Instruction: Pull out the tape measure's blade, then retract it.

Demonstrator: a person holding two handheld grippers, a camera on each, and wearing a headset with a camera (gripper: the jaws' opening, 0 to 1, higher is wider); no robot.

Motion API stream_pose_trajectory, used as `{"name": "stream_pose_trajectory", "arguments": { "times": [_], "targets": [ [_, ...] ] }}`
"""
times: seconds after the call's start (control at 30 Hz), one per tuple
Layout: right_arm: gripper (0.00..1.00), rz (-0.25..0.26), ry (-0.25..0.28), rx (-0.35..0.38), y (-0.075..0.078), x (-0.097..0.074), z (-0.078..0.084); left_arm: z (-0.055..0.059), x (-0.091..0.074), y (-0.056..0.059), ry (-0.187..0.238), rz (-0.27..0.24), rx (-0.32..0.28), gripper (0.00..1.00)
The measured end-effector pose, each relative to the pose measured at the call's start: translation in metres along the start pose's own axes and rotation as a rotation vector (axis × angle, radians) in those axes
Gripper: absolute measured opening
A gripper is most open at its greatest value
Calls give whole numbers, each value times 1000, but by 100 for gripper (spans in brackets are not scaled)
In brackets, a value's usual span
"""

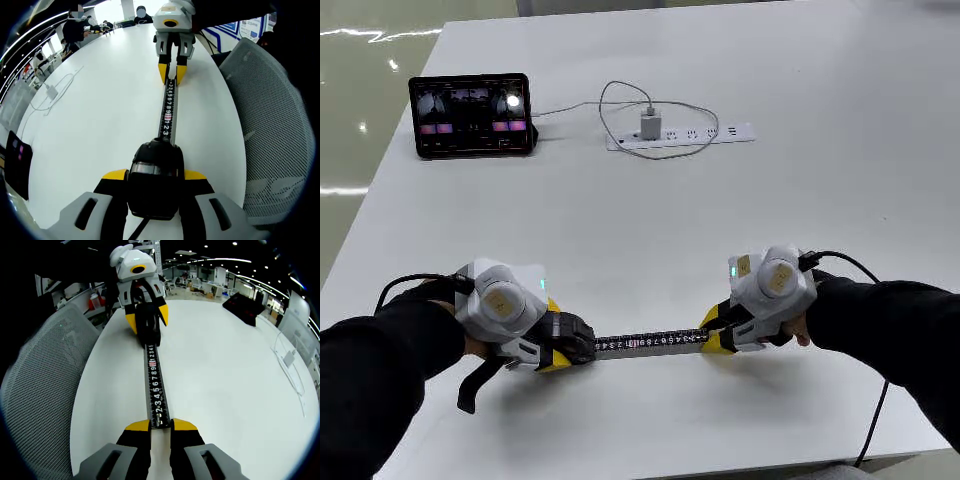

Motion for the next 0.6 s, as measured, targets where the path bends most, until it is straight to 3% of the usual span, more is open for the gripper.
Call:
{"name": "stream_pose_trajectory", "arguments": {
  "times": [0.6],
  "targets": [
    [10, -1, -6, 5, 0, -4, 7, -1, 1, 1, 4, 2, -6, 33]
  ]
}}
Point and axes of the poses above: the centre of the closed fingertips' face, and the gripper's own axes: x roughly forward along the fingers, y roughly to its right, z roughly out of its underside, the point moved 3 cm from there along -x, roughly backward along the fingers, and after that the axes turned 13 degrees about -y, right-handed, at the moved point
